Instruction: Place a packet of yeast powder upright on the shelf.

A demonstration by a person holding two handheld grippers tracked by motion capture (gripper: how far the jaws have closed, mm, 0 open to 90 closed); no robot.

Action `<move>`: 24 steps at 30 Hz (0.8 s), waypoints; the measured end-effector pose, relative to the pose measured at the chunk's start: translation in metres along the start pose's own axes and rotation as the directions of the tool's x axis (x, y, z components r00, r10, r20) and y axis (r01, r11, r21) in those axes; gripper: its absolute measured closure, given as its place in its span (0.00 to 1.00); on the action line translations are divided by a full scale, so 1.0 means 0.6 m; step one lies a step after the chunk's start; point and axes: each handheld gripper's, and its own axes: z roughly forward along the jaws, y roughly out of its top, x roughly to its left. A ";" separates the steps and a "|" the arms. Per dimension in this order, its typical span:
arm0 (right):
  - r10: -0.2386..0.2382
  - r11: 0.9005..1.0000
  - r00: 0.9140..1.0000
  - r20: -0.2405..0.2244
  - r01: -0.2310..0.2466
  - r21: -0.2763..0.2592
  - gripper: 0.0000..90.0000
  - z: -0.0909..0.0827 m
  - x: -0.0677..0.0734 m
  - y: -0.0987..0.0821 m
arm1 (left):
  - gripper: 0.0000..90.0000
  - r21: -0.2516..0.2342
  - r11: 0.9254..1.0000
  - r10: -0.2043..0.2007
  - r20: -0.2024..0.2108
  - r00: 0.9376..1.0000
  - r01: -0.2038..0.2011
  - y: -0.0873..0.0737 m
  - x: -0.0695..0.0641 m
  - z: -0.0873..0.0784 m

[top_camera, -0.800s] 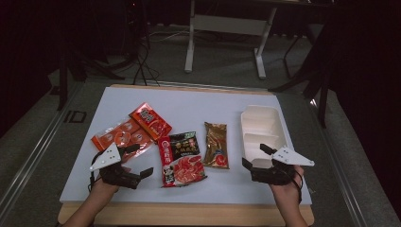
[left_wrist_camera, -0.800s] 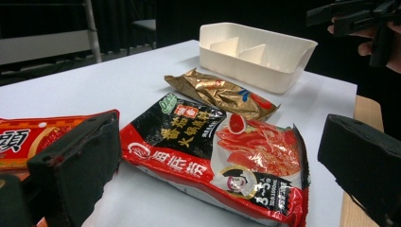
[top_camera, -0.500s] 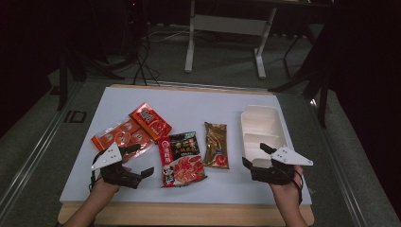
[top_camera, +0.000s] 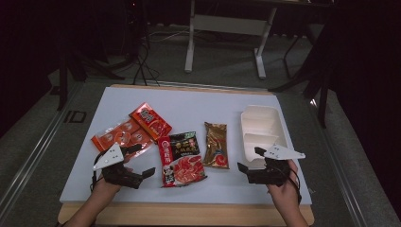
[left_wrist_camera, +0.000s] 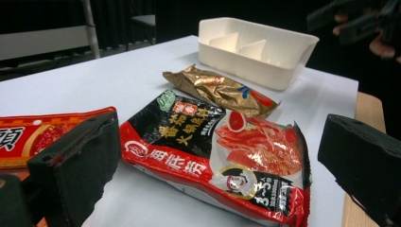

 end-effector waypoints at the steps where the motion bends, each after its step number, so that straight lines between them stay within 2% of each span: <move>1: -0.006 1.000 1.000 0.001 0.006 -0.008 0.14 -0.004 0.004 0.006 | 0.01 0.002 1.000 -0.001 0.002 1.000 0.001 0.000 0.000 0.001; 4: -0.029 0.999 0.999 0.021 0.030 -0.022 0.15 -0.010 0.012 0.018 | 0.01 0.001 1.000 -0.001 0.005 1.000 0.001 0.000 -0.003 0.001; 5: -0.036 0.999 0.999 0.015 0.037 -0.025 0.15 -0.012 0.013 0.024 | 0.01 0.002 1.000 -0.001 0.006 1.000 0.001 0.000 -0.003 0.001; 7: -0.036 0.998 0.999 0.033 0.038 -0.048 0.16 -0.018 0.015 0.033 | 0.01 0.004 1.000 0.003 0.008 1.000 -0.003 0.000 -0.004 0.000; 11: -0.065 0.995 0.997 0.042 0.067 -0.068 0.15 -0.023 0.015 0.051 | 0.01 0.000 1.000 -0.001 0.005 1.000 0.001 0.000 -0.004 0.000; 13: -0.082 0.994 0.994 0.065 0.087 -0.072 0.14 -0.023 0.013 0.060 | 0.01 0.002 1.000 -0.004 0.005 1.000 0.004 -0.001 -0.003 -0.001; 15: -0.074 0.993 0.995 0.074 0.080 -0.084 0.14 -0.023 0.007 0.070 | 0.01 0.000 1.000 -0.005 0.003 1.000 0.005 -0.001 -0.002 -0.001; 18: -0.065 0.992 0.993 0.102 0.075 -0.100 0.14 -0.019 -0.001 0.084 | 0.01 -0.002 1.000 -0.008 0.001 1.000 0.008 -0.001 -0.002 -0.001; 21: -0.086 0.989 0.989 0.122 0.099 -0.107 0.15 -0.008 -0.005 0.093 | 0.01 0.001 1.000 -0.010 0.002 1.000 0.010 -0.002 -0.002 -0.001; 24: -0.090 0.989 0.988 0.122 0.103 -0.103 0.15 0.007 -0.011 0.100 | 0.01 0.002 1.000 -0.009 0.003 1.000 0.009 -0.002 -0.002 -0.001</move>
